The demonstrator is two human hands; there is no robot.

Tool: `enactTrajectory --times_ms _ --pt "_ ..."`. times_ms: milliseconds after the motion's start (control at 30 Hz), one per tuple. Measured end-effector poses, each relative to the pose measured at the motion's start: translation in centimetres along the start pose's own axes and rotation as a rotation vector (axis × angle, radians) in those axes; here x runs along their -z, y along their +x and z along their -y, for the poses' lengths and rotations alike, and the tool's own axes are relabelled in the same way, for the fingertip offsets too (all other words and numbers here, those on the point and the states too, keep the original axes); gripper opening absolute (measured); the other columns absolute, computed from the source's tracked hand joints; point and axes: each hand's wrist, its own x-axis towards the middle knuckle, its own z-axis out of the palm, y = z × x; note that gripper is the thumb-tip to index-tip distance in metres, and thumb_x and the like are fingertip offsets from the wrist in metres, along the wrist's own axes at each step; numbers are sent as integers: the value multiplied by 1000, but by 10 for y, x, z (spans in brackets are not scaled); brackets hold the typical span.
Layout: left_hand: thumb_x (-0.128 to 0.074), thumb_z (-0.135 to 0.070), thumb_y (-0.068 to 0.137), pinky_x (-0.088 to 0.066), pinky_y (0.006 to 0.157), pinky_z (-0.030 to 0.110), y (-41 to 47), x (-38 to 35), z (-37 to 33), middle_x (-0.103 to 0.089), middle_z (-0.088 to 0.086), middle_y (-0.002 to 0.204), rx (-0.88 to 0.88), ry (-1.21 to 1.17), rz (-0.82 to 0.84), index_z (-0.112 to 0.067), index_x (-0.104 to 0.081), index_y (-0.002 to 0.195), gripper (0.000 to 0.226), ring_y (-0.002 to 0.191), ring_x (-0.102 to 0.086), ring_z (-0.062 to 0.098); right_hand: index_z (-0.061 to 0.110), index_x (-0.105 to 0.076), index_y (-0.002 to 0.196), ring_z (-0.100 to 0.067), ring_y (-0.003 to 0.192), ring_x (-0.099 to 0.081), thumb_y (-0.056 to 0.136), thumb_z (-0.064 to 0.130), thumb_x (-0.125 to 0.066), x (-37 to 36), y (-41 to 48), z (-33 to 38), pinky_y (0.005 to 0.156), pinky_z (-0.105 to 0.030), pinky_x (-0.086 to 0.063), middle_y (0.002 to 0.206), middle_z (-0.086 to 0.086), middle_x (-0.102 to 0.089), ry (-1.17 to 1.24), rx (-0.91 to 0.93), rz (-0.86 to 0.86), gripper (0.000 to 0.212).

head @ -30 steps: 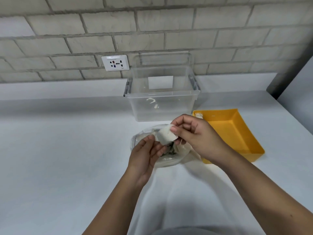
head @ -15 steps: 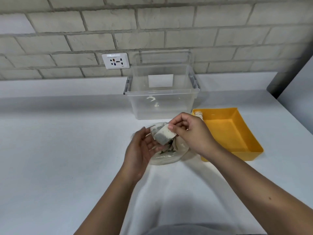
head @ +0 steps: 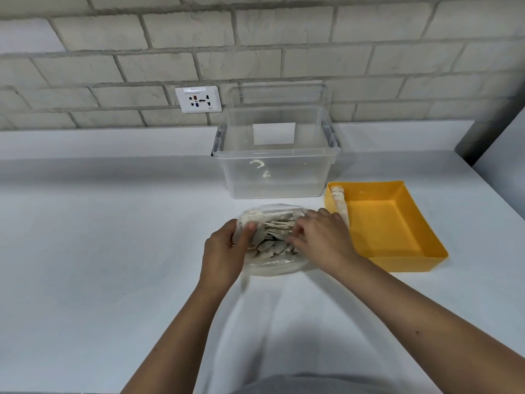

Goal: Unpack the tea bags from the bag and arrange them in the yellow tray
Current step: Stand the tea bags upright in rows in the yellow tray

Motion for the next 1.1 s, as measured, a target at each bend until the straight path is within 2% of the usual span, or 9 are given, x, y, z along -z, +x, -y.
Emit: enactTrajectory --times_ms 100,233,367,500,600,700,867,967,1100 --pt "-48 -52 96 -56 76 50 1 0 3 -71 4 84 48 -54 -23 -19 -62 88 37 81 -70 28 28 -67 103 -19 110 -46 83 59 -55 -13 -6 -3 88 -37 -31 111 5 -58 -226 -12 108 39" --pt "-47 -48 100 -56 76 45 2 -2 -1 -68 12 86 127 -108 -12 -5 -59 89 45 83 -69 34 30 -68 104 -18 110 -45 90 43 -53 -14 -5 -4 86 -35 -29 111 7 -59 -221 23 68 25" --pt "-50 -41 101 -54 89 42 1 -1 -4 -76 -2 89 228 -195 32 -21 -72 89 32 93 -71 26 28 -66 86 -12 95 -56 85 29 -64 8 -2 -9 83 -32 -39 91 11 -66 110 5 35 3" --pt "-60 -34 98 -57 93 46 4 2 -5 -75 13 96 256 -259 52 -16 -77 93 25 94 -72 32 24 -64 80 -6 74 -61 81 17 -67 43 -3 -10 68 -28 -50 77 9 -67 455 65 139 8" --pt "-68 -29 93 -56 93 51 5 1 -8 -75 16 92 225 -283 59 -20 -79 88 15 82 -70 27 26 -68 87 -2 75 -60 86 16 -68 72 -4 -7 67 -16 -47 82 10 -68 505 207 318 10" --pt "-69 -27 92 -57 89 46 4 -2 -14 -75 8 82 216 -282 123 -20 -80 88 14 76 -65 17 27 -72 94 0 81 -62 90 21 -67 86 1 2 68 -11 -44 89 12 -71 493 324 474 9" --pt "-64 -27 96 -54 80 35 -3 -10 -25 -71 -3 72 264 -331 213 -20 -79 85 20 70 -62 13 28 -72 95 -2 78 -63 85 18 -72 65 14 9 68 -14 -49 83 10 -70 592 221 293 14" --pt "-61 -24 98 -58 88 37 -4 -11 -24 -79 6 91 324 -403 215 -16 -79 97 20 85 -72 20 22 -70 99 -3 74 -65 83 14 -74 50 20 8 70 -19 -53 83 5 -70 637 121 194 19" --pt "-55 -28 101 -60 85 34 -3 -10 -21 -78 10 98 387 -451 207 -11 -78 100 29 93 -74 26 18 -68 101 -5 71 -65 82 10 -74 39 22 9 69 -19 -53 81 3 -72 670 76 153 22"
